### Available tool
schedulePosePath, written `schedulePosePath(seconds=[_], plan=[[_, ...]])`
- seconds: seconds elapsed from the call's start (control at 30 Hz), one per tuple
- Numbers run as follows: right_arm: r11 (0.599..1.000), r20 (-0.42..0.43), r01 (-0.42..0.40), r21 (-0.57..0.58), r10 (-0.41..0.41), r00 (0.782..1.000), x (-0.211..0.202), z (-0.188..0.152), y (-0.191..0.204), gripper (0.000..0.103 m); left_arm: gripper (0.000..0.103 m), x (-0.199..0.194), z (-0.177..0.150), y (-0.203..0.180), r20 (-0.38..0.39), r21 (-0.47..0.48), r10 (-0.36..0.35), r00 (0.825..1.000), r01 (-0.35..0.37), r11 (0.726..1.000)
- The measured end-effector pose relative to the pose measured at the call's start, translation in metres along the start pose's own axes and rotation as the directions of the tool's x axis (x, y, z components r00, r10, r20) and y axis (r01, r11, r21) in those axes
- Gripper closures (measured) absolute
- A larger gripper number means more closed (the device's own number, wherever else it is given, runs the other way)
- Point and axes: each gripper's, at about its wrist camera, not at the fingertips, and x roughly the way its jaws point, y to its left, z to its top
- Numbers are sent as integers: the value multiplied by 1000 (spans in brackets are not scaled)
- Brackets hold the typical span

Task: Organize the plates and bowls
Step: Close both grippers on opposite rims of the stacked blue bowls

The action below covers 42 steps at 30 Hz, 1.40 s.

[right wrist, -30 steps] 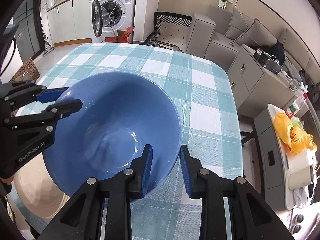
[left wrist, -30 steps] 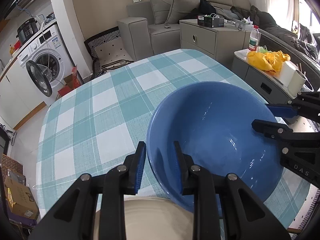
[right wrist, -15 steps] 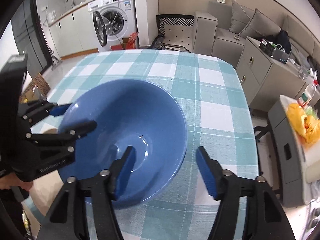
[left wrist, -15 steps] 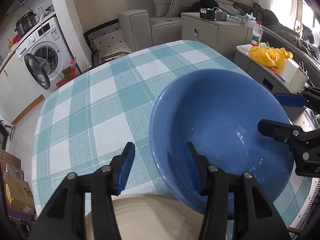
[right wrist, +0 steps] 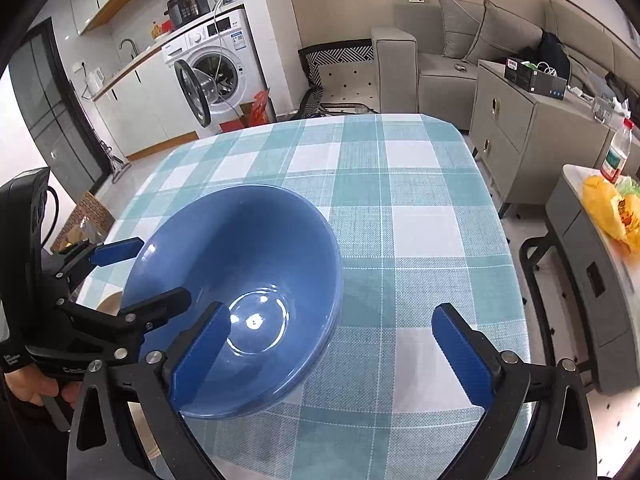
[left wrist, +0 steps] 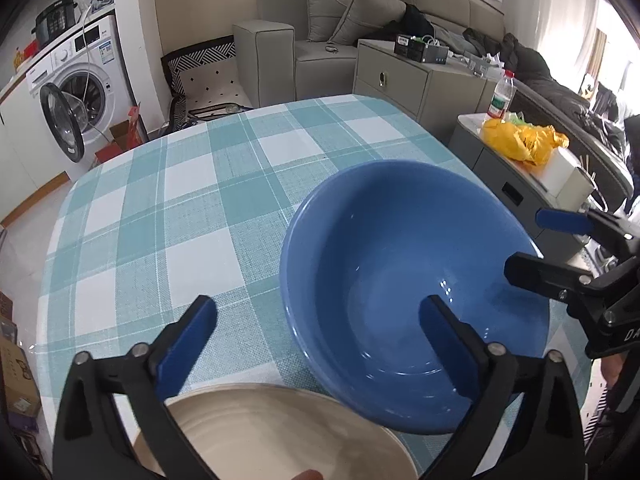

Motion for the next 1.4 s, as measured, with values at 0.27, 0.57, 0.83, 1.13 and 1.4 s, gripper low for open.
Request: schedulePosePath(seconds=[0.27, 0.57, 0.83, 1.13, 1.4], plan=[[999, 4, -32, 31, 32, 999, 0, -4, -5, 1, 0, 1, 2, 7, -7, -43, -8, 1000, 8, 999], [993, -12, -80, 85, 81, 997, 13, -5, -9, 1, 0, 8, -1, 16, -30, -76, -8, 1000, 6, 997], [987, -27, -127, 104, 130, 991, 22, -9, -5, 2, 7, 10, -2, 17, -25, -78, -29, 999, 27, 997], [982, -60, -153, 107, 160, 985, 30, -12, -2, 29, 21, 9, -3, 12, -17, -59, -51, 999, 50, 997], [978, -58, -167, 121, 175, 983, 30, -15, -3, 42, 40, 10, -3, 11, -22, -67, -64, 998, 62, 996]])
